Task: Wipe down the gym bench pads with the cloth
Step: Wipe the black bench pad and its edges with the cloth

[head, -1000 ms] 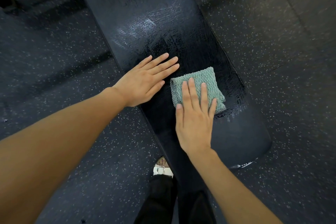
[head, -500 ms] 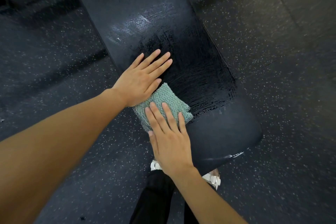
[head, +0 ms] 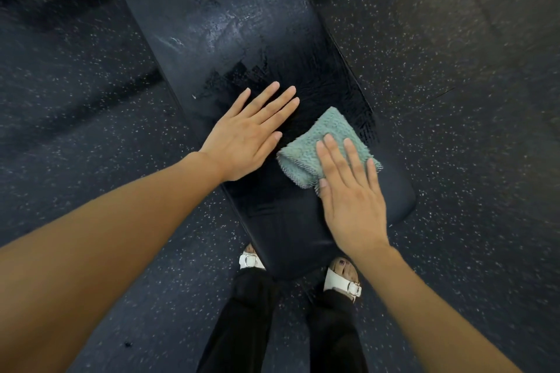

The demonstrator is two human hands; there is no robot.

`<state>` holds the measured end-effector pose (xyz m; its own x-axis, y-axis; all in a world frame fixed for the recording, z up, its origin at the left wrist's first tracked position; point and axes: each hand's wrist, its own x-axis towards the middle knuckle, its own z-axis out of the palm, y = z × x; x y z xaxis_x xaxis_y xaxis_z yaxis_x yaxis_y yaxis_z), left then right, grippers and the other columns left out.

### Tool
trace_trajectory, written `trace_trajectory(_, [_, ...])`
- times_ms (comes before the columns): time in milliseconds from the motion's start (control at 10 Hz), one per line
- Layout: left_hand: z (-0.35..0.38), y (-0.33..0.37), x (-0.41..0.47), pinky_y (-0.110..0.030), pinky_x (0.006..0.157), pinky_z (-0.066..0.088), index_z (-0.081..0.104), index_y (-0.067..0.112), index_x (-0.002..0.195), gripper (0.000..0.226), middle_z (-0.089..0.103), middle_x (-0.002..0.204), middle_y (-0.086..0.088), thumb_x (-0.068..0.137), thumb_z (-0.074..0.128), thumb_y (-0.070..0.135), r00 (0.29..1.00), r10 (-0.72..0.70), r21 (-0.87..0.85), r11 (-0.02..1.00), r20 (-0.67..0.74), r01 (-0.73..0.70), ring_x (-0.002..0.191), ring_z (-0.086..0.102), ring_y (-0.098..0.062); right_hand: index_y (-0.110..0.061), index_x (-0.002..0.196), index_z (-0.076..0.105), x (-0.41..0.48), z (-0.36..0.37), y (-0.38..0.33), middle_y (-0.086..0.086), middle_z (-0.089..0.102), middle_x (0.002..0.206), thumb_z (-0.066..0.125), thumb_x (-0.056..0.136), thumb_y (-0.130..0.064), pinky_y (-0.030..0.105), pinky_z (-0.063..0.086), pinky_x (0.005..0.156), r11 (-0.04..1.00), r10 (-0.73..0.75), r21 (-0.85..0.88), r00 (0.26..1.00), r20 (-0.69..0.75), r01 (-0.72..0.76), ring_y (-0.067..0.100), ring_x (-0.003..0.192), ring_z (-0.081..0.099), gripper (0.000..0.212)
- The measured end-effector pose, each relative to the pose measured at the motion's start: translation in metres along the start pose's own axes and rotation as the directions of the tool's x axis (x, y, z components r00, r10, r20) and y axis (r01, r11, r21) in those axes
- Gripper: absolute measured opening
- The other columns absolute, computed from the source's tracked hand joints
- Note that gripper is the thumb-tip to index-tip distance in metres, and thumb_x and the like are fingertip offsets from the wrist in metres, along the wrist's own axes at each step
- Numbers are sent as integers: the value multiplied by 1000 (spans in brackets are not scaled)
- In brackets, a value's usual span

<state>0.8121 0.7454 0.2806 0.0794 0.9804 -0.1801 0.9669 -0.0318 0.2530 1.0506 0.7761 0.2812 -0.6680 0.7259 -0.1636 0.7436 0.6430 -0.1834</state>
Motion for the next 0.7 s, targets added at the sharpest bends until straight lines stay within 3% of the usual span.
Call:
trace_trajectory(100, [1, 1, -1, -36, 122, -9, 8, 23, 159, 57, 2, 166, 8, 104, 13, 37, 1000, -8, -6, 1000, -2, 8, 153, -5, -15, -22, 157, 20, -2, -7, 17, -6, 17, 164, 22, 103, -29, 49, 16, 122, 998, 51, 36, 999, -1, -51, 19, 152, 10, 55])
trace_trajectory(200, [1, 3, -2, -36, 121, -9, 9, 22, 159, 57, 4, 166, 7, 104, 14, 37, 1000, -19, -8, 1000, -16, 19, 153, -3, -15, -21, 155, 27, 0, -14, 16, -5, 17, 164, 29, 99, -32, 49, 8, 122, 984, 88, 158, 996, -19, -84, 19, 152, 8, 57])
trace_trajectory(300, [2, 4, -2, -37, 122, -6, 11, 22, 158, 56, 6, 166, 7, 104, 16, 36, 999, -17, -17, 1000, -27, 17, 153, -1, -16, -23, 155, 26, 12, -17, 10, -3, 15, 164, 29, 100, -43, 51, 3, 121, 986, 40, 160, 999, -26, -35, 20, 153, 7, 59])
trace_trajectory(500, [3, 3, -2, -38, 122, -4, 12, 22, 158, 56, 7, 166, 6, 104, 18, 36, 999, -12, -10, 1000, -46, 12, 153, 0, -16, -27, 157, 18, 35, -2, -7, -4, 13, 165, 25, 99, -58, 60, 4, 117, 998, 67, -1, 998, -14, -67, 24, 153, 7, 66])
trace_trajectory(700, [5, 2, -2, -39, 123, -2, 13, 22, 158, 56, 8, 165, 6, 104, 18, 36, 998, -13, 0, 1000, -55, 13, 153, 1, -16, -24, 157, 22, 21, 4, -26, -3, 16, 165, 30, 101, -48, 60, 8, 119, 998, 69, 12, 996, -56, -68, 24, 152, 10, 61])
